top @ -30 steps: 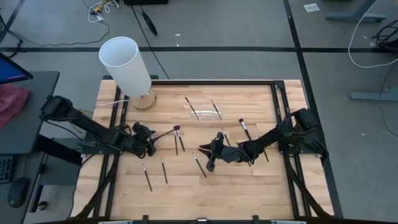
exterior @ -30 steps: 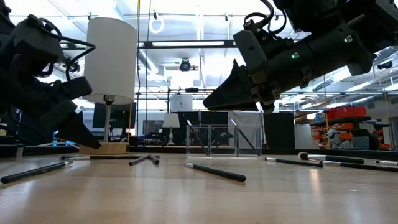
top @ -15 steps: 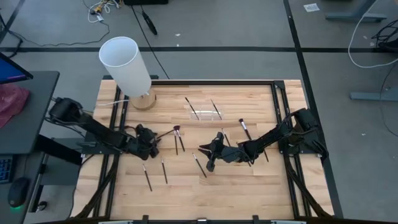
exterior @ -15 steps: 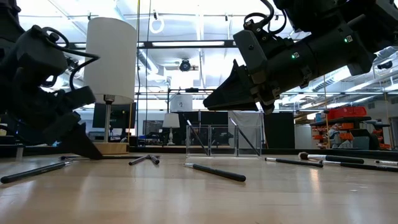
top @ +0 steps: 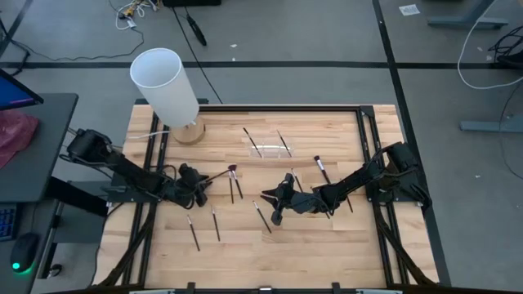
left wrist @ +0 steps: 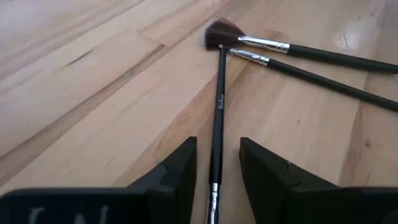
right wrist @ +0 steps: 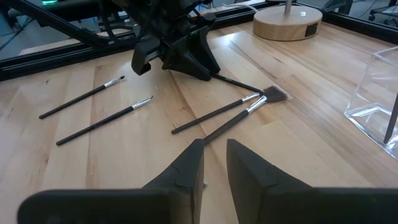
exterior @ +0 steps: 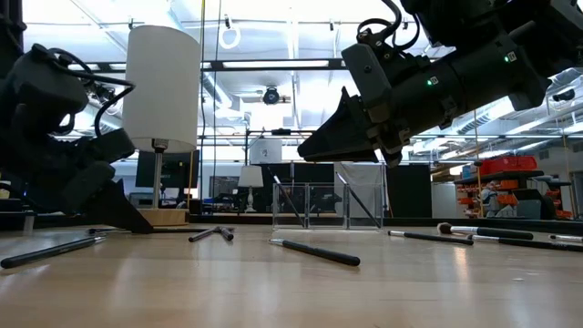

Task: Put items in baskets/containers
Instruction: Put the black eyeshadow brush into the transparent organizer

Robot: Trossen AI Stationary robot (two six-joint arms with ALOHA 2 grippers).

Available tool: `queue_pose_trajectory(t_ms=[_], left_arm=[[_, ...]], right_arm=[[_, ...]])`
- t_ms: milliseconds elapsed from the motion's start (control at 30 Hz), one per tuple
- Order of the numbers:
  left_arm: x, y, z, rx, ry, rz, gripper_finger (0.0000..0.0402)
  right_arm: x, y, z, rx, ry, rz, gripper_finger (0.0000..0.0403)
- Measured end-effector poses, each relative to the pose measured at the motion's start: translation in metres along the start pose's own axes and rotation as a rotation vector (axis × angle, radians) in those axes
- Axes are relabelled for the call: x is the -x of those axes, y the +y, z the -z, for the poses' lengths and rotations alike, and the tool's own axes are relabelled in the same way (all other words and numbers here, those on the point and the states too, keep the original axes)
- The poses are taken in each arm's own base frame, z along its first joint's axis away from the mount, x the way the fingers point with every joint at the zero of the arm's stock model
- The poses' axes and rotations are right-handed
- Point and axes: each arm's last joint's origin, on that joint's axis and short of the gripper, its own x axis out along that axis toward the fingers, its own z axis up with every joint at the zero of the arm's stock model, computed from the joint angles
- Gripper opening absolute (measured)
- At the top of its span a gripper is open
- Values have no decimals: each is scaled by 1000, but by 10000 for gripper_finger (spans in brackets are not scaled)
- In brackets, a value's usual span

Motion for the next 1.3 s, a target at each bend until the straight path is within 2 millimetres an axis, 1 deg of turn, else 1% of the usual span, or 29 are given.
queue_pose_trajectory(t_ms=[333,433,800,1300], left_arm=[[0,1,1,-3,1,-7,34],[0,1,1,-3,2,-6,15],[0,1,0,-4,-1,-1,15],[8,-1,-7,-21,8,110,14]], right_arm=[[0,0,-1,-7,-5,-2,70],[0,0,-1,-7,-5,-2,70],[0,0,-1,-7,-5,-2,70],[0,0,-1,-8,-5,-2,70]])
